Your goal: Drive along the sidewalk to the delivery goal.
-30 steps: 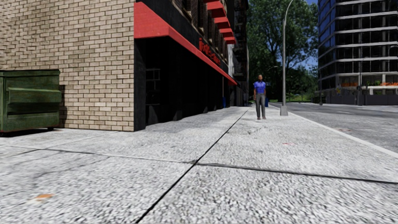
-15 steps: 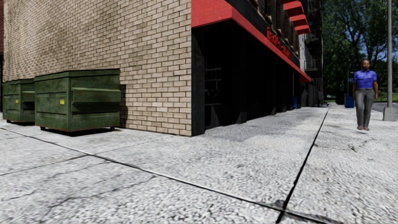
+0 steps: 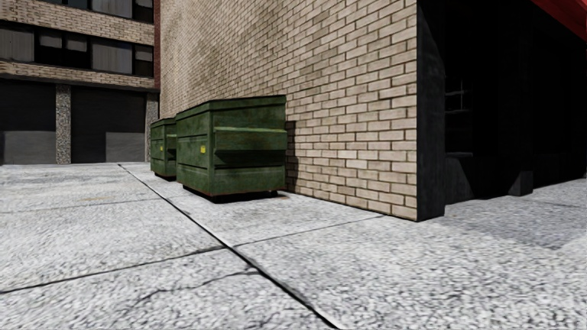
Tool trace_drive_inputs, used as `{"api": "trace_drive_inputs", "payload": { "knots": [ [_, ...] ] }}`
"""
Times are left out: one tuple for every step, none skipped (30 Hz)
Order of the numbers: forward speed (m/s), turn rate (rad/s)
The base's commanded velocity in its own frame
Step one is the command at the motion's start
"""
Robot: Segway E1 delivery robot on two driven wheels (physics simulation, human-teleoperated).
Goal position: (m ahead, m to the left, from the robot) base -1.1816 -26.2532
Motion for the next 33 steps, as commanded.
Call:
{"api": "trace_drive_inputs", "payload": {
  "knots": [
    [1.78,0.85],
    [1.7,0.86],
    [1.67,0.89],
    [1.63,0.9],
    [1.63,0.9],
    [1.61,0.91],
    [1.61,0.91],
    [1.6,0.94],
    [1.6,0.94],
    [1.6,0.95],
    [1.6,0.96],
    [1.6,0.96],
    [1.6,0.96],
    [1.6,0.96],
    [1.6,0.96],
    [1.6,0.96],
    [1.6,0.96],
    [1.6,0.96],
    [1.6,0.96],
    [1.6,0.96],
    [1.6,0.95],
    [1.6,0.95],
    [1.6,0.95],
    [1.6,0.95],
    [1.62,0.95],
    [1.62,0.95],
    [1.62,0.95],
    [1.63,0.95],
    [1.63,0.95],
    [1.63,0.95],
    [1.63,0.95],
    [1.63,0.95],
    [1.63,0.95]
  ]
}}
